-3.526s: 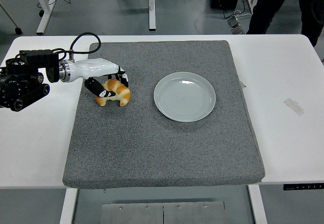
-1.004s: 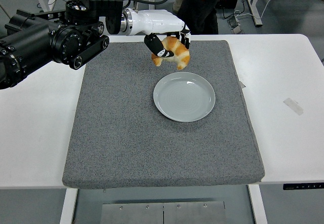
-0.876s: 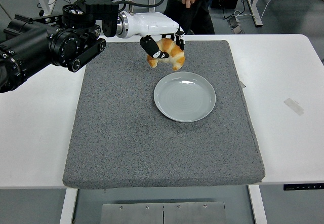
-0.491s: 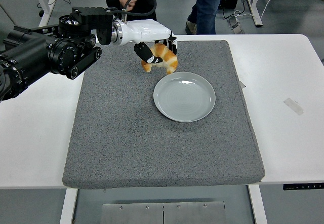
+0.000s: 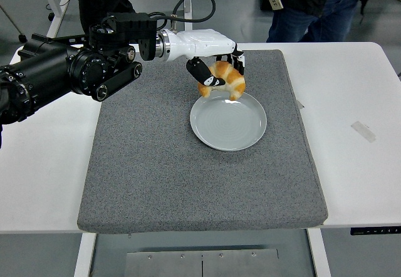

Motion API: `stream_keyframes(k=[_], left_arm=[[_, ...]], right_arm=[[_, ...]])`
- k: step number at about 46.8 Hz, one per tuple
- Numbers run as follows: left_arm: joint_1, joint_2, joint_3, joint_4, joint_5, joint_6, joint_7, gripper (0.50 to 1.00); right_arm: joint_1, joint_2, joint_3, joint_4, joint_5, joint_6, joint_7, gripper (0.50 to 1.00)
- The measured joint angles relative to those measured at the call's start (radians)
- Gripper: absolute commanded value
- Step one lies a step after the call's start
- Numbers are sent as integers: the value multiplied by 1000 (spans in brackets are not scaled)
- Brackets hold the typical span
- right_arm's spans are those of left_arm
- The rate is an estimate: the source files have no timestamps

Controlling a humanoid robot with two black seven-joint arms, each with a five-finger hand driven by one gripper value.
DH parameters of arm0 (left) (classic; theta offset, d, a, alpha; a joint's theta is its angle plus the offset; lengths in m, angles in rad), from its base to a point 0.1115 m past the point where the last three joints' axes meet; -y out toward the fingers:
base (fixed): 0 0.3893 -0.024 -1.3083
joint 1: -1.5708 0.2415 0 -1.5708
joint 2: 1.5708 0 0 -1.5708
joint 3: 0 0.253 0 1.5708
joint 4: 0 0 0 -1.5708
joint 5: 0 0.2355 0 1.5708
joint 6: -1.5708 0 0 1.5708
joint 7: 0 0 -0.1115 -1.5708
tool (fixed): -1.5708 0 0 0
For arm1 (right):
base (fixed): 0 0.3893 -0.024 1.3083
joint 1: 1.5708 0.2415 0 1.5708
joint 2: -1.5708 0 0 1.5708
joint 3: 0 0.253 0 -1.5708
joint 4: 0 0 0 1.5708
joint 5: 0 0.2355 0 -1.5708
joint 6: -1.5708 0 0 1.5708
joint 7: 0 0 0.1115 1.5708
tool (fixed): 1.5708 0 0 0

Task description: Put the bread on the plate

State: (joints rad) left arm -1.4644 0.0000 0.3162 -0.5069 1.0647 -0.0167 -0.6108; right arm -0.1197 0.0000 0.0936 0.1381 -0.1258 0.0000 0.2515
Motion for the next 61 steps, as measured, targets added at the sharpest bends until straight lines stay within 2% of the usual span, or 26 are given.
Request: stream_keyframes(k=[12,39,61], left_arm=[[43,0,-10,-14,3,0,0,500],[141,0,-27,-15,16,42,0,500],[171,0,-22,-13,18,70,0,500]], right_arm=[[0,0,0,0,0,0,0,1000],[0,0,0,0,0,0,0,1000],[0,0,0,0,0,0,0,1000]])
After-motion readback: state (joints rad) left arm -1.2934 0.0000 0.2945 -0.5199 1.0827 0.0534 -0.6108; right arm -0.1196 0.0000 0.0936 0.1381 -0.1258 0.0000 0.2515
